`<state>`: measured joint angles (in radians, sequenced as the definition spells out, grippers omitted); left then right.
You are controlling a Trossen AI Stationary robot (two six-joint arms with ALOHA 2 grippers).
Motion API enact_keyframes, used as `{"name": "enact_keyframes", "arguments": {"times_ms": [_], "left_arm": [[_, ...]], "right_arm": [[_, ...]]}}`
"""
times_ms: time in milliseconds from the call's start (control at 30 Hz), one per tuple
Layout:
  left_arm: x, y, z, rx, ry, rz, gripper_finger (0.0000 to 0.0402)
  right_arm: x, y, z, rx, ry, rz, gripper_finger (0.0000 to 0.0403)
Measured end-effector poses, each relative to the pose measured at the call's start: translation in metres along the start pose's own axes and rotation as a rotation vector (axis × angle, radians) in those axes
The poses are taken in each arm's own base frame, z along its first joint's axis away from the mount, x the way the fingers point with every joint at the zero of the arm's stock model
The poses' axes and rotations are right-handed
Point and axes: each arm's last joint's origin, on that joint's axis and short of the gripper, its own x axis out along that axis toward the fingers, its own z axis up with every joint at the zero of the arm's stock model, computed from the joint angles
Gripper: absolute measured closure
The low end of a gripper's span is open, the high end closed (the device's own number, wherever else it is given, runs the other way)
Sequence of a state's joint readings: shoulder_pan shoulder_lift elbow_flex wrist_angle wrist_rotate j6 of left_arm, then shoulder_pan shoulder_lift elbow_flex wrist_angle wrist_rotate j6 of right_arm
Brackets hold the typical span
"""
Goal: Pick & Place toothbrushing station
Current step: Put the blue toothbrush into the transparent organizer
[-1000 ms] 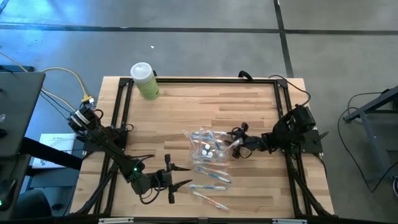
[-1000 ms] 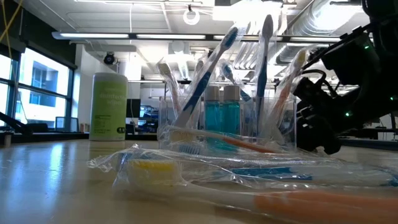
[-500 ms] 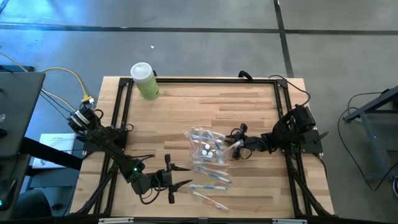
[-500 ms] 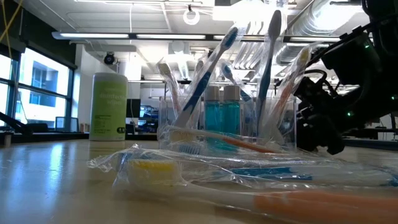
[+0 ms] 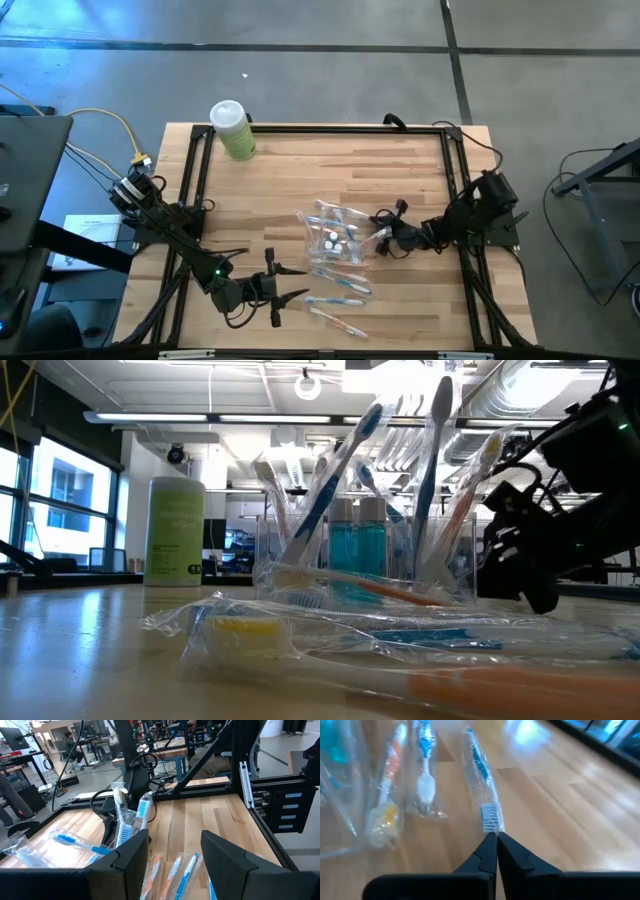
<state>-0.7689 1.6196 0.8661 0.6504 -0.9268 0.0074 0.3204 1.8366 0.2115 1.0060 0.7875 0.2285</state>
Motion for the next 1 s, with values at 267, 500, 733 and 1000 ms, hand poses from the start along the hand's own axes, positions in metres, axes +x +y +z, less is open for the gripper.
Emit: {"name": "enact_keyframes", "arguments": {"times_ms": [267,500,733,1000], "left_arm": [[0.0,0.0,0.0,-0.005,0.0,0.0,0.0225],[0.0,0.0,-0.001,-0.006,0.004,0.0,0.0225],[0.0,0.0,-0.002,0.004,0.015,0.003,0.0225],[0.002,0.002,-0.003,0.026,0.019,0.028,0.0225]], "right_arm": [[-0.028,0.001,0.006,-0.052,-0.006,-0.12,0.04],[-0.06,-0.004,0.022,-0.019,-0.113,-0.19,0.04],[-0.094,-0.008,0.047,-0.035,-0.271,-0.257,0.04],[-0.126,-0.017,0.069,-0.045,-0.345,-0.317,0.04]]}}
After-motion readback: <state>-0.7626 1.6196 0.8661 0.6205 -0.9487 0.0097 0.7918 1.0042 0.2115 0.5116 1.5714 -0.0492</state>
